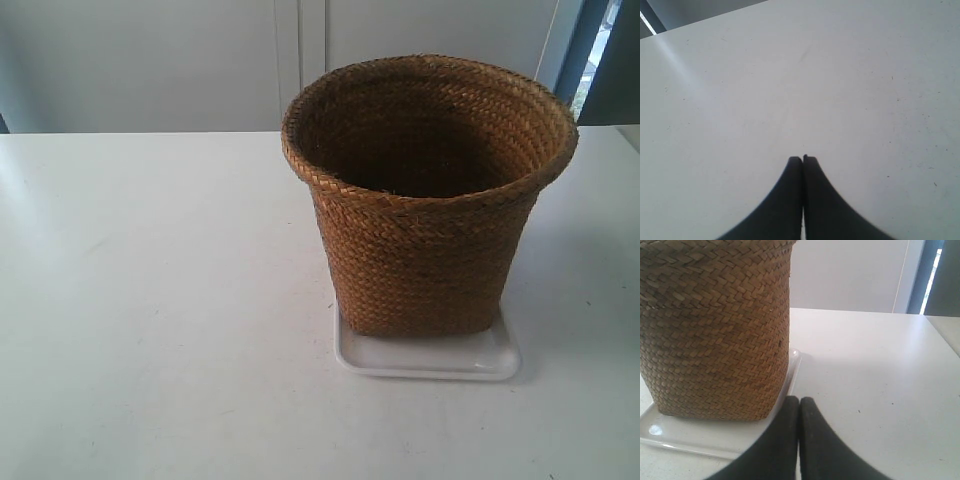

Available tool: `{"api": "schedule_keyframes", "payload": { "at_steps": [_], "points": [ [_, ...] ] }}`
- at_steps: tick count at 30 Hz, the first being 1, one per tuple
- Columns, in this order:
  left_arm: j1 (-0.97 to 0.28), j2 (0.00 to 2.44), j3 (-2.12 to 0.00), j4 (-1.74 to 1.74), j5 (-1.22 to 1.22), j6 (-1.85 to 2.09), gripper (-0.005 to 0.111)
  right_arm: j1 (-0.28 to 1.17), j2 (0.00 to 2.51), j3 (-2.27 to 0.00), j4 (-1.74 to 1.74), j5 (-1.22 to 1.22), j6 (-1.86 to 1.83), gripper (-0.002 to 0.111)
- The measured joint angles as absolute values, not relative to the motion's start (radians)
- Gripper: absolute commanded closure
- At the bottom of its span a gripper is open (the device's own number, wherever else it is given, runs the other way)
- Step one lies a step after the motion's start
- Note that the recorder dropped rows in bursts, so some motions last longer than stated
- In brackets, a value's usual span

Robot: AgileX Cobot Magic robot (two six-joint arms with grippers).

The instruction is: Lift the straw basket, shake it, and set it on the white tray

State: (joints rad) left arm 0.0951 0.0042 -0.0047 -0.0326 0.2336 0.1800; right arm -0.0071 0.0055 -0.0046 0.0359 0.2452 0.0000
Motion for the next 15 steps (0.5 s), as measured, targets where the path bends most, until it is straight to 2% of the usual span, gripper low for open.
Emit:
{"api": "schedule_keyframes", "payload": {
  "at_steps": [15],
  "points": [
    [0.095, 0.004, -0.005, -0.033, 0.234, 0.18, 0.107, -0.007, 0.005, -0.005, 0.036, 0.245, 0.014, 0.108]
  ]
}}
